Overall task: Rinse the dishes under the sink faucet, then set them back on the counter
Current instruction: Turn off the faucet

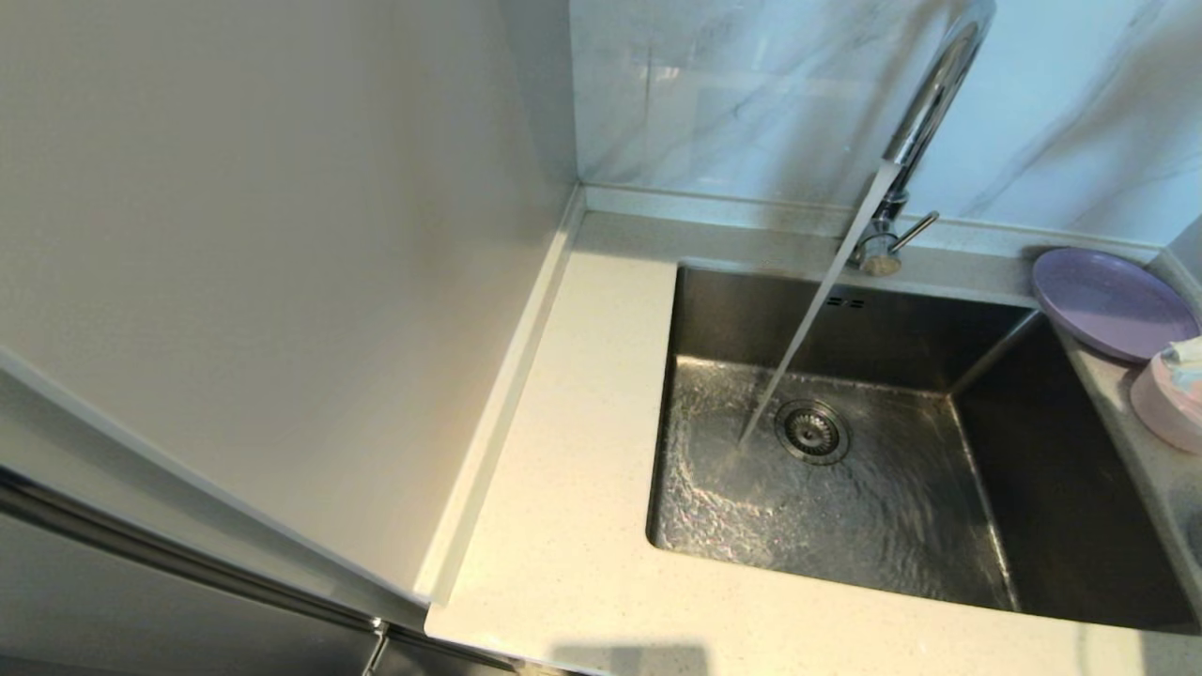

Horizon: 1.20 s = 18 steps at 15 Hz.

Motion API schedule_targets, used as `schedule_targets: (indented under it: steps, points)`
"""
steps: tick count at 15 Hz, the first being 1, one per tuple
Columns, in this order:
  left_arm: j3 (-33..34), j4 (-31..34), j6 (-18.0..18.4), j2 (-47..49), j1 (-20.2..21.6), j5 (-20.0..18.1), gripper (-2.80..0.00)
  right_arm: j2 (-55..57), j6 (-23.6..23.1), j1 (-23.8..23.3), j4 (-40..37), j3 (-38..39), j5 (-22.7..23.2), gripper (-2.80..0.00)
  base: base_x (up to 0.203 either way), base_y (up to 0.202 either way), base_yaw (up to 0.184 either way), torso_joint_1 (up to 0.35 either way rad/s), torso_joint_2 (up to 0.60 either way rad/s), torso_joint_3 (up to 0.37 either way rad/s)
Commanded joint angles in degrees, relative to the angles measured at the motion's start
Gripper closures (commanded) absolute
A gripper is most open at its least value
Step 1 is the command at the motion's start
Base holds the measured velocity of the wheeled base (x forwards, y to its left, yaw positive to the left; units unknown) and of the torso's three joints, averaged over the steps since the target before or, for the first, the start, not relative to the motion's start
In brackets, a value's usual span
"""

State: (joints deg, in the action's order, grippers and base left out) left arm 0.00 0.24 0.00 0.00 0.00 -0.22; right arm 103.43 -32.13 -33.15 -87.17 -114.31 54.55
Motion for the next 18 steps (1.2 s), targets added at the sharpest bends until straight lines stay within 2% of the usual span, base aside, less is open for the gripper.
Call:
schedule_targets:
  steps: [1,7,9,12,15,18]
  points:
    - [0.0,0.0,0.0,0.0,0.0,0.0,0.0,4.1,-0.1,2.8,-0.5,0.0,1.8,0.0,0.0,0.0,0.0,0.0,0.0,0.0]
    - [0.0,0.0,0.0,0.0,0.0,0.0,0.0,7.8,0.5,8.3,-0.5,0.1,5.8,0.0,0.0,0.0,0.0,0.0,0.0,0.0]
    - [0.0,0.0,0.0,0.0,0.0,0.0,0.0,8.5,3.9,9.7,2.6,0.1,6.6,0.0,0.0,0.0,0.0,0.0,0.0,0.0]
    - [0.0,0.0,0.0,0.0,0.0,0.0,0.0,9.3,13.1,11.5,14.8,0.1,6.7,0.0,0.0,0.0,0.0,0.0,0.0,0.0]
    - [0.0,0.0,0.0,0.0,0.0,0.0,0.0,9.6,27.5,13.8,31.5,0.1,5.9,0.0,0.0,0.0,0.0,0.0,0.0,0.0]
    - [0.0,0.0,0.0,0.0,0.0,0.0,0.0,10.4,38.5,15.8,45.9,0.1,0.8,0.0,0.0,0.0,0.0,0.0,0.0,0.0]
